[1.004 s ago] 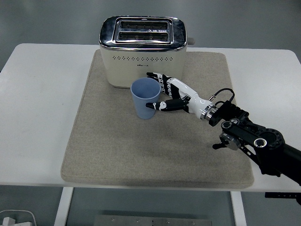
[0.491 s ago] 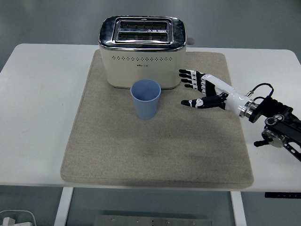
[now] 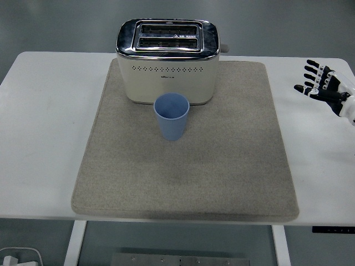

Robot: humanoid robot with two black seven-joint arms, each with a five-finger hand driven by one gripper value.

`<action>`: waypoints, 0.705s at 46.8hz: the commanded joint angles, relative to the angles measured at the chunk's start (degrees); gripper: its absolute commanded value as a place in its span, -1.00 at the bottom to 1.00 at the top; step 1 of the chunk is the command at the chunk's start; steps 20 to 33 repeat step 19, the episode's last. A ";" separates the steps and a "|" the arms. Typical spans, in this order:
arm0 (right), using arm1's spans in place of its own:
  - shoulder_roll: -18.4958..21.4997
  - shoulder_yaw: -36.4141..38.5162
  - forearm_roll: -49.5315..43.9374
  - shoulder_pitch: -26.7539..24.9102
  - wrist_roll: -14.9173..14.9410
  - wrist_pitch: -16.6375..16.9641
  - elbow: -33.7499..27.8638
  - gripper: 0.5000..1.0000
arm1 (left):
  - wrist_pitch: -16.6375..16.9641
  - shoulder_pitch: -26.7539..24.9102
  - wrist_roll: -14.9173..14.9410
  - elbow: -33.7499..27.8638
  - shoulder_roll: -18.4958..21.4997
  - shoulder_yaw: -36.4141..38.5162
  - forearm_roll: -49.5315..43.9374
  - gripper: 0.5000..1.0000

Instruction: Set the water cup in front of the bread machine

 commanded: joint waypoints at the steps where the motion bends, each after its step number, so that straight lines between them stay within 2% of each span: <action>1: 0.43 0.01 3.71 1.01 -3.35 -1.80 -0.49 0.77 | 0.00 0.07 0.00 0.02 0.00 0.00 0.00 0.99; 4: 1.14 0.01 5.74 1.98 -5.03 -3.38 -0.49 0.77 | 0.00 -0.02 0.00 0.02 0.00 0.00 0.00 0.99; 14: 4.91 -0.07 6.45 4.96 -6.53 -6.63 -0.23 0.77 | 0.00 -0.02 0.00 -0.06 0.00 0.00 0.00 0.99; 33: 5.80 -0.16 6.36 5.84 -6.53 -6.73 -0.05 0.77 | 0.00 -0.02 0.00 0.02 0.00 0.00 0.00 0.99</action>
